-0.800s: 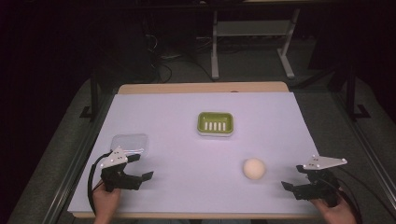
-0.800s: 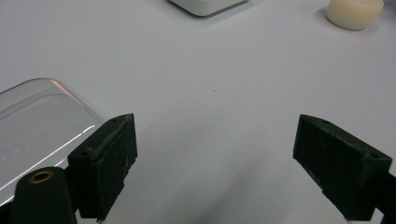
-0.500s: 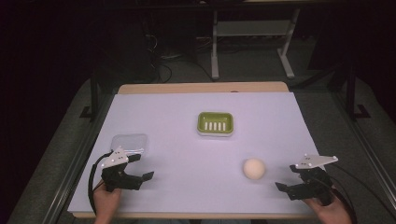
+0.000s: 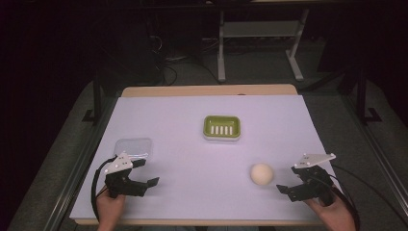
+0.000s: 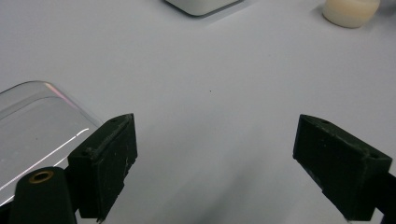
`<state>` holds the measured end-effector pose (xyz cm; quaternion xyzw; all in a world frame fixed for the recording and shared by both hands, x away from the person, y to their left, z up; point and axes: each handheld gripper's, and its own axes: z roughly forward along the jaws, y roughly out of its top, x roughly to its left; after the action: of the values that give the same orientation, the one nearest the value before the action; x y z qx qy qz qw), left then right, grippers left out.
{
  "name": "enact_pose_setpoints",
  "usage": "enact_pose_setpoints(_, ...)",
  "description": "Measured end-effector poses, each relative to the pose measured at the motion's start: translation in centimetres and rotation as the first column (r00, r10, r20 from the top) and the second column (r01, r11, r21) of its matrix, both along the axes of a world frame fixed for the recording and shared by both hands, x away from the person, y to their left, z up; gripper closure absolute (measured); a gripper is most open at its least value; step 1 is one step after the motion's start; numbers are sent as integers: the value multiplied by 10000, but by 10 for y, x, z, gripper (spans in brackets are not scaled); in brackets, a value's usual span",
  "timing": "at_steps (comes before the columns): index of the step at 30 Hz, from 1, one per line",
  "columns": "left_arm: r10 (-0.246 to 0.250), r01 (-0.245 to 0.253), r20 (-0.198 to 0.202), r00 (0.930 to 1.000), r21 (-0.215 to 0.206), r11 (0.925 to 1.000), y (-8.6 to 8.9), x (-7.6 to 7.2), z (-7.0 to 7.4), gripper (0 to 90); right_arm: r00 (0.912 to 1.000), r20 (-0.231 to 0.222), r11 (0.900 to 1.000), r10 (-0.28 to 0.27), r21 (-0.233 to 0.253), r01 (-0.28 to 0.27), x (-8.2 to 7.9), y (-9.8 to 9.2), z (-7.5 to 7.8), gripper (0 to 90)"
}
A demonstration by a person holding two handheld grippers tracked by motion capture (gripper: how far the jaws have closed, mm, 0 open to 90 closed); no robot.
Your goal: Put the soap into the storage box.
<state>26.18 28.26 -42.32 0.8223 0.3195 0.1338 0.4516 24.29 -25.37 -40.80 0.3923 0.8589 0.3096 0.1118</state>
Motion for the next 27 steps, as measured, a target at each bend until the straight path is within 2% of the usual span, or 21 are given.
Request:
enact_pose_setpoints(9, 9, -9, 9, 10000, -13, 10000, 0, 0, 0, 129, 9992, -247, 9994, 302, -187, -307, 7, 15, 5, 157)
enact_pose_setpoints(19, -8, 8, -34, 10000, -12, 10000, -2, -1, 0, 129, 9987, -185, 9984, 475, -305, -481, 13, 23, 9, 153)
enact_pose_setpoints(27, -10, 10, -1, 10000, 2, 10000, -1, 0, 0, 129, 9966, -484, 9958, 674, -588, -702, 26, 39, 7, 152)
